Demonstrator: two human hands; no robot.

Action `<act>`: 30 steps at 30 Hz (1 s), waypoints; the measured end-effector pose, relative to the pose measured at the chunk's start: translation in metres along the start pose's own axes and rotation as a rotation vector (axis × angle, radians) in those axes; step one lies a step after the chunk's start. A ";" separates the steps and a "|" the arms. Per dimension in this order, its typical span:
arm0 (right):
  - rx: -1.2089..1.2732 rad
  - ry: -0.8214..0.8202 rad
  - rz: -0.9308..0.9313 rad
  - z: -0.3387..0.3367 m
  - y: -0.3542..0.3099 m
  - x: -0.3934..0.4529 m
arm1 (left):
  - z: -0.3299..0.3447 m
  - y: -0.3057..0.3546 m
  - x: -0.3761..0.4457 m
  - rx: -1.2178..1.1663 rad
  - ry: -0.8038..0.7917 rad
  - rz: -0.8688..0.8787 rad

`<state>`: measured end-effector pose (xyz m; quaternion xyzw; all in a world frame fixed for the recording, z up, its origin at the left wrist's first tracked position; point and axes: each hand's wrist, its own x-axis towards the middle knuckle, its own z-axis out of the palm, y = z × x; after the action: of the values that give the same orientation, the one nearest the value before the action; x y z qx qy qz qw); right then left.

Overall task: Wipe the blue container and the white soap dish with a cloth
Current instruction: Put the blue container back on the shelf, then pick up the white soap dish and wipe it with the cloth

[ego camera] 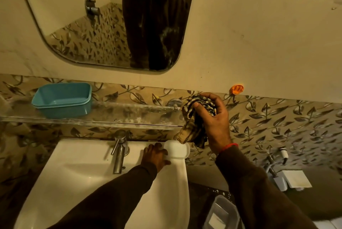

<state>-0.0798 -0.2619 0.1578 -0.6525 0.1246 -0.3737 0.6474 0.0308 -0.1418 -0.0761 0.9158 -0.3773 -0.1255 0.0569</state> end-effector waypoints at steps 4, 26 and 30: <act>-0.002 -0.006 0.022 0.002 0.003 0.001 | 0.001 -0.001 0.003 0.020 0.002 0.016; 0.018 -0.029 0.006 0.032 -0.016 -0.022 | -0.059 -0.042 -0.081 -0.567 0.388 0.277; 0.004 -0.050 -0.028 0.046 -0.026 -0.027 | -0.085 -0.049 -0.113 -0.642 0.534 0.360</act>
<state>-0.0771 -0.2069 0.1794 -0.6622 0.0984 -0.3665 0.6461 0.0099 -0.0271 0.0167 0.7719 -0.4445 0.0163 0.4542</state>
